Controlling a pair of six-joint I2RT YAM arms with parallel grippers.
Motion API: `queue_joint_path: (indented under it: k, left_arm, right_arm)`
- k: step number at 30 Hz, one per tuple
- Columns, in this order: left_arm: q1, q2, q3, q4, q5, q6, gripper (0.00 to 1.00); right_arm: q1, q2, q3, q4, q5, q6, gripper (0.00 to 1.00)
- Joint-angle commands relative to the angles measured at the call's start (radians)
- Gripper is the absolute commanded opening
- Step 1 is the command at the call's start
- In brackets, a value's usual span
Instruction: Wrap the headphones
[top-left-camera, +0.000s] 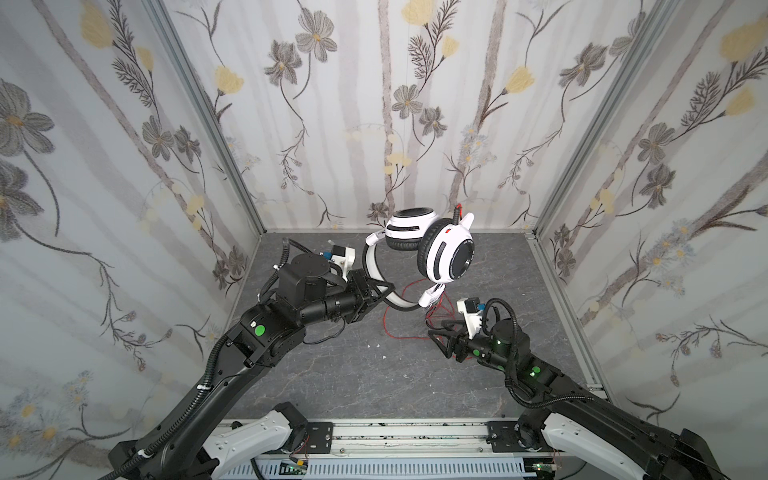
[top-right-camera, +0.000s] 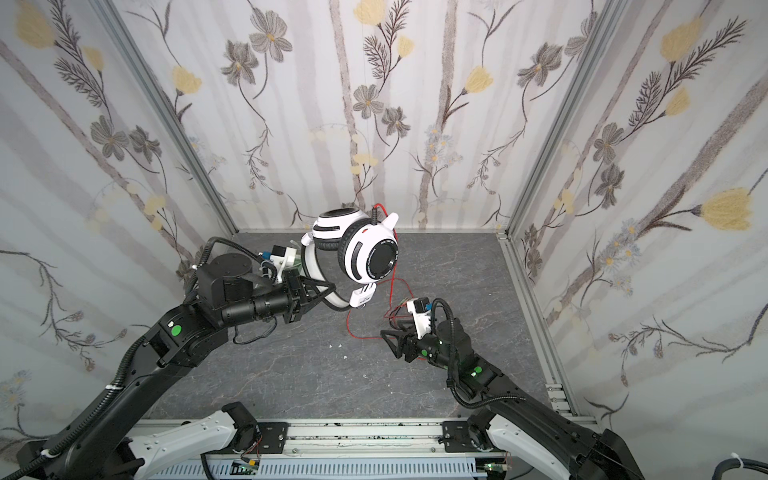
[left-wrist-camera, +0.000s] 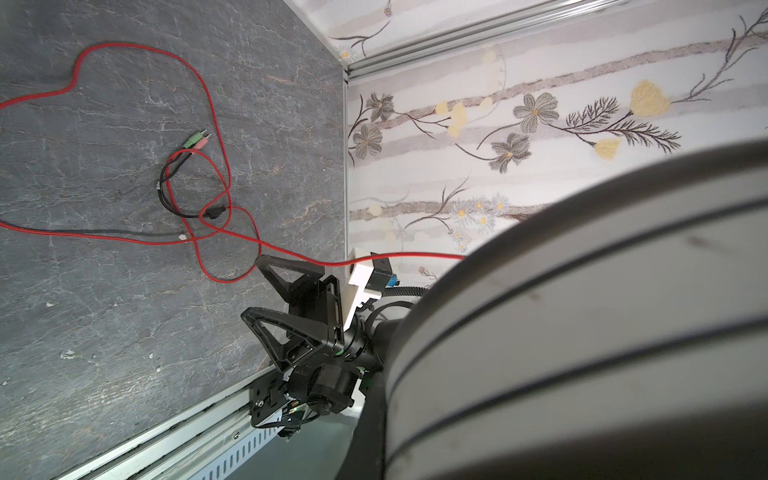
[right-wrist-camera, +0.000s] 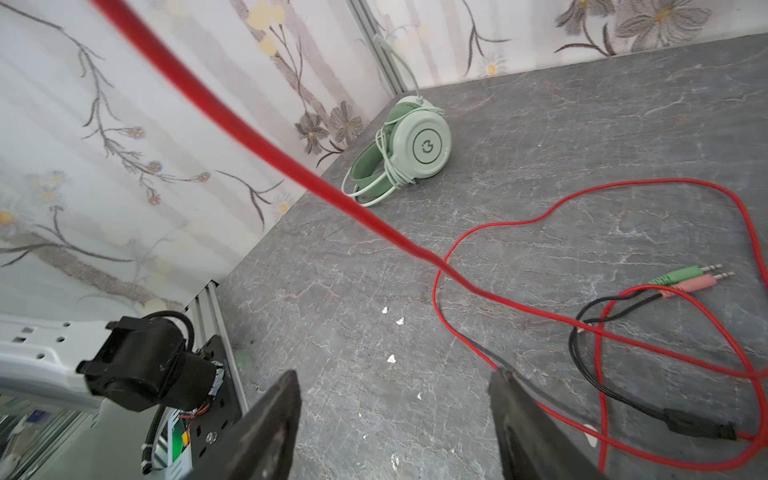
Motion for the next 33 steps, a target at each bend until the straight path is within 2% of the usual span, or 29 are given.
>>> queue_joint_path:
  k: [1, 6, 14, 17, 19, 21, 28, 29, 33]
  left_arm:
    - [0.001, -0.015, -0.007, 0.086, 0.009, -0.025, 0.00]
    - [0.001, -0.023, -0.016, 0.084, 0.008, -0.028, 0.00]
    - [0.001, -0.017, -0.001, 0.071, 0.011, -0.027, 0.00]
    - [0.000, -0.013, 0.003, 0.066, 0.009, -0.027, 0.00]
    - [0.001, -0.011, 0.006, 0.070, 0.009, -0.029, 0.00]
    - [0.001, -0.011, 0.003, 0.084, 0.017, -0.037, 0.00]
    - [0.001, -0.026, -0.035, 0.140, 0.029, -0.070, 0.00]
    - [0.001, -0.028, -0.037, 0.149, 0.033, -0.075, 0.00]
    - [0.001, -0.026, -0.028, 0.166, 0.045, -0.090, 0.00]
  right_arm:
    - [-0.002, 0.007, 0.000, 0.037, 0.044, 0.010, 0.77]
    - [-0.003, 0.053, 0.017, 0.121, 0.040, -0.004, 0.80]
    - [-0.003, 0.151, 0.042, 0.276, -0.008, 0.005, 0.78]
    - [-0.004, 0.168, 0.066, 0.272, -0.013, 0.005, 0.69]
    - [-0.003, 0.166, 0.071, 0.271, -0.017, 0.002, 0.59]
    - [-0.003, 0.153, 0.067, 0.278, -0.024, -0.002, 0.57]
    - [-0.003, 0.116, 0.082, 0.252, -0.077, -0.042, 0.31]
    - [-0.003, 0.112, 0.086, 0.245, -0.075, -0.043, 0.32]
    - [-0.004, 0.114, 0.102, 0.224, -0.027, -0.067, 0.68]
